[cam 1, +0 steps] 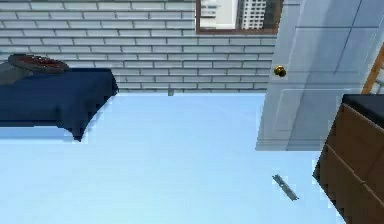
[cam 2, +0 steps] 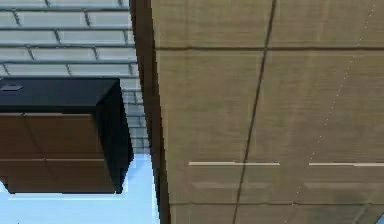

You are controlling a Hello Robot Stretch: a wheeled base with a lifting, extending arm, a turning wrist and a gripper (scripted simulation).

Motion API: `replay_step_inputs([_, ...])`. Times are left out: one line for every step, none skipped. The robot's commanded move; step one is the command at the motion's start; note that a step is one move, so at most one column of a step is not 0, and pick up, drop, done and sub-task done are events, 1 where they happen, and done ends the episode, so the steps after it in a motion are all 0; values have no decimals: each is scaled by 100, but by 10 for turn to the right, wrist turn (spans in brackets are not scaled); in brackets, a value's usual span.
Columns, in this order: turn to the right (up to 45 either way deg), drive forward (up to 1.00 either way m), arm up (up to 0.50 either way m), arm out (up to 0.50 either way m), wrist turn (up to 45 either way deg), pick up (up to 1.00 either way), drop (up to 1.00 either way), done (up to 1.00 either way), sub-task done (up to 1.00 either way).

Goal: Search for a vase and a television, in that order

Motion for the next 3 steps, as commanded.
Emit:
replay_step_inputs([0,100,0,0,0,0,0,0,0])
replay_step_inputs([0,100,0,0,0,0,0,0,0])
replay_step_inputs([240,0,0,0,0,0,0,0,0])
